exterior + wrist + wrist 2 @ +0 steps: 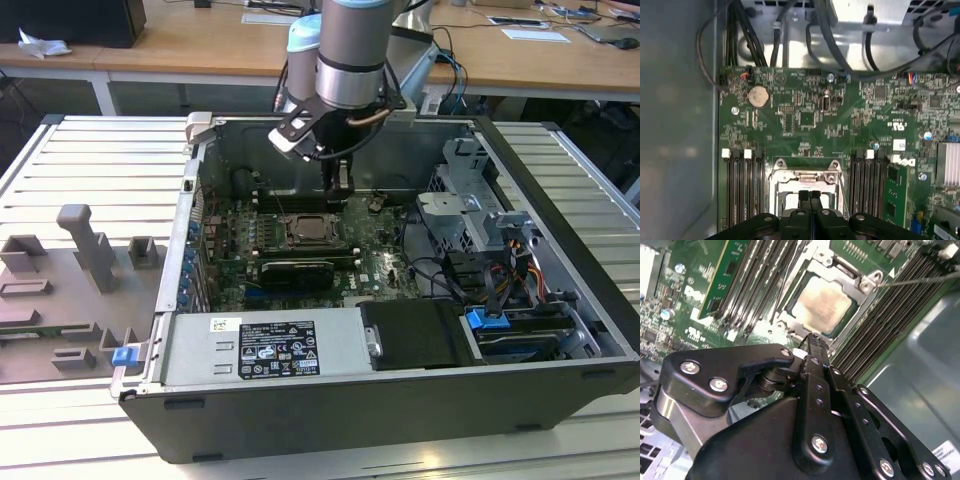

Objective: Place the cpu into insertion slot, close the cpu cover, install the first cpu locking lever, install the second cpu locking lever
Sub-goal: 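Close the cpu cover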

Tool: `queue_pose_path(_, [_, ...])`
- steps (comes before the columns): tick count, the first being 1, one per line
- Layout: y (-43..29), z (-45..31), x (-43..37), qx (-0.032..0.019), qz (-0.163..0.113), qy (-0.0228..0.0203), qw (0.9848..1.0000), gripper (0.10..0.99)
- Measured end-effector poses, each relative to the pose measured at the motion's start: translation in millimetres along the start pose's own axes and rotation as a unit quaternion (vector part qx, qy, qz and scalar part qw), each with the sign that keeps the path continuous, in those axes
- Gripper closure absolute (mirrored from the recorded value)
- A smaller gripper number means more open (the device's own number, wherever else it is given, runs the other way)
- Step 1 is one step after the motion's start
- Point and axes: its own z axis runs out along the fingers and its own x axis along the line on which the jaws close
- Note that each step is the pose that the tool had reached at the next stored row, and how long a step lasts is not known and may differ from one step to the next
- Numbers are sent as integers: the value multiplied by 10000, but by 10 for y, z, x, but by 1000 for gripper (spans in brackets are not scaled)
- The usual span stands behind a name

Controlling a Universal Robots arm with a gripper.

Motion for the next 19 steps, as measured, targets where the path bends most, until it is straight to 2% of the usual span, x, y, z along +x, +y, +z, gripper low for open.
queue_pose_path(6, [-84,21,13,0,0,0,10000,980])
queue_pose_path(8, [-157,30,16,0,-19,-1,10000,980])
queue_pose_path(9, [-171,31,17,-2,-26,0,10000,980])
queue_pose_path(12, [-181,35,17,-22,-46,-1,10000,980])
queue_pose_path(19, [-183,62,17,-32,-64,0,10000,980])
